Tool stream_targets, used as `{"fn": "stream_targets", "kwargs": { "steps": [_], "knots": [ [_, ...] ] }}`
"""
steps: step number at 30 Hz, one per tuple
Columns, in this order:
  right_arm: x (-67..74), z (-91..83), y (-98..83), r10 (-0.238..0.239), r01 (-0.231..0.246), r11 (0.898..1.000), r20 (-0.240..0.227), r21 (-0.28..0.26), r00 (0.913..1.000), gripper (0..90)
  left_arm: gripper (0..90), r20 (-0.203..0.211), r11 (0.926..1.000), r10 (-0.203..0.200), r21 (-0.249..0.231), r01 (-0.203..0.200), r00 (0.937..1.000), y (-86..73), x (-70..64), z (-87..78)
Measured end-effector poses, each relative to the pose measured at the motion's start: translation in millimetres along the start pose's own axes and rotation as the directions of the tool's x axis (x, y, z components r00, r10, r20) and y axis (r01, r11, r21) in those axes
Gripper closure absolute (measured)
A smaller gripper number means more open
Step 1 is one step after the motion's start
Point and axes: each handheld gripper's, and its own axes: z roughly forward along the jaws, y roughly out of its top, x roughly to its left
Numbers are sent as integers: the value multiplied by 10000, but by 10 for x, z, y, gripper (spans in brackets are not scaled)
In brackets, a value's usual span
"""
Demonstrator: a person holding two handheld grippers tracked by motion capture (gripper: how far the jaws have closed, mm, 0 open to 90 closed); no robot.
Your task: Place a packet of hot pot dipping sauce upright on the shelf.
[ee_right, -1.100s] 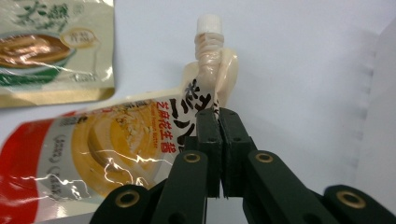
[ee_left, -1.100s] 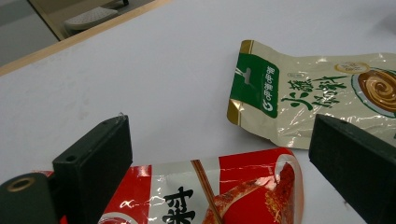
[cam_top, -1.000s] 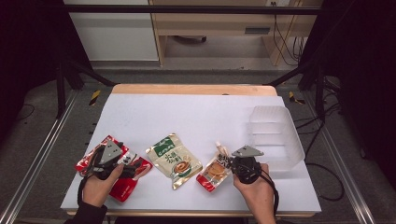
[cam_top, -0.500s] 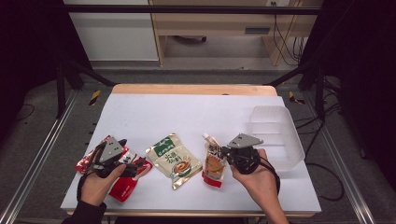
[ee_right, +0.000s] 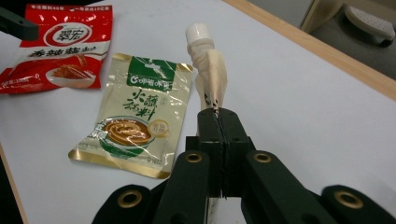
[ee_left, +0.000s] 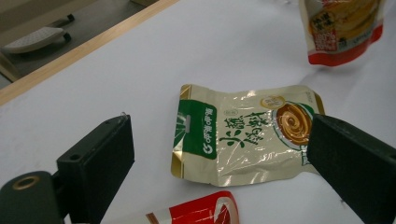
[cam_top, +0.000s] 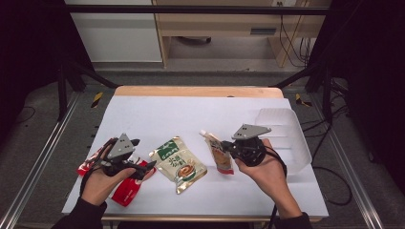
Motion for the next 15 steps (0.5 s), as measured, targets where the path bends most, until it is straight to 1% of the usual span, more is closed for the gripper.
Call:
{"fn": "stream_targets", "kwargs": {
  "steps": [1, 3, 7, 9, 10, 13, 14, 15],
  "knots": [
    [-8, -7, 26, -64, 64, 10000, -10, -8, 10000, 900, 76, 85, 10000, 89, 33, -89, 9999, 38, -4, 9],
    [-24, -13, 80, -181, 180, 9998, -126, -57, 9998, 900, 78, 338, 9999, 121, -2, -121, 9994, 112, -16, 37],
    [-53, -11, 169, -364, 352, 9990, -473, -257, 9982, 900, 81, 592, 9984, 524, 171, -535, 9969, 247, -42, 77],
    [-52, -14, 210, -448, 433, 9987, -552, -281, 9975, 899, 93, 774, 9990, 429, 100, -438, 9961, 315, -38, 77],
    [-52, -11, 235, -556, 540, 9981, -611, -280, 9966, 899, 100, 783, 9987, 486, 114, -496, 9957, 340, -39, 74],
    [-49, -6, 278, -557, 543, 9983, -703, -220, 9960, 899, 109, 753, 9965, 823, 95, -833, 9938, 444, -77, 29],
    [-48, -4, 290, -561, 542, 9982, -772, -266, 9954, 899, 114, 862, 9972, 753, -26, -753, 9934, 478, -88, 14],
    [-45, 0, 301, -551, 528, 9982, -830, -291, 9950, 899, 122, 958, 9971, 765, -75, -762, 9925, 512, -90, 1]
  ]
}}
